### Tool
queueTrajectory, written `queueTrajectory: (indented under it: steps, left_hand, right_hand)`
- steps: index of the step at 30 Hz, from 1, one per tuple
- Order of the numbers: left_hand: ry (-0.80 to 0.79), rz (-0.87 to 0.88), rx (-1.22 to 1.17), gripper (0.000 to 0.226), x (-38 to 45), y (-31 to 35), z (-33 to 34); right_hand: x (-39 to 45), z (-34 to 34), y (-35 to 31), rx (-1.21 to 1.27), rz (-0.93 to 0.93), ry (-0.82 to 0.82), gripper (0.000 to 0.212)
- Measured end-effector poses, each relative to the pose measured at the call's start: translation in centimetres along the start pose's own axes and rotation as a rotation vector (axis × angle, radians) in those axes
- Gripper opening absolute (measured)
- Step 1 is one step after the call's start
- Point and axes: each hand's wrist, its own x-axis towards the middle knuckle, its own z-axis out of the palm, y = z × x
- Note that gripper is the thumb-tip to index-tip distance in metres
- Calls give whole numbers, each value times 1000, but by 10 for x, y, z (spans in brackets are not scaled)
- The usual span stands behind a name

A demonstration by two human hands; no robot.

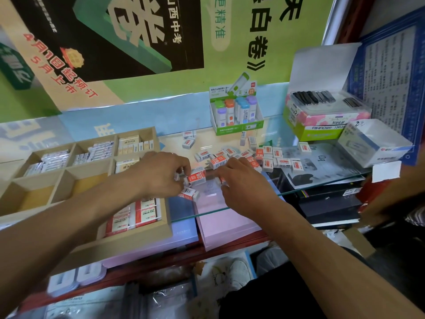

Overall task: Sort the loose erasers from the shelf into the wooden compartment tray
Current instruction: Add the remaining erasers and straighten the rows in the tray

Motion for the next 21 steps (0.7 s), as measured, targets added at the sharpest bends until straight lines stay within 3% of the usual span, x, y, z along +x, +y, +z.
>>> queueTrajectory:
  steps: [4, 14, 18, 21]
  left_hand:
    - [-70, -18, 19, 39, -3, 0, -6]
    - [352, 2, -396, 40, -2, 0, -1]
    - [405, -12, -516, 40, -3, 4, 3]
    - [396, -5, -574, 41, -7, 10, 7]
  right_hand:
    - [-2, -6, 3, 74, 5, 27, 38]
    - [-4, -5, 7, 96, 33, 40, 34]
    - [-7, -3, 4, 146, -1, -48, 40]
    - [-8, -4, 6, 153, 8, 22, 39]
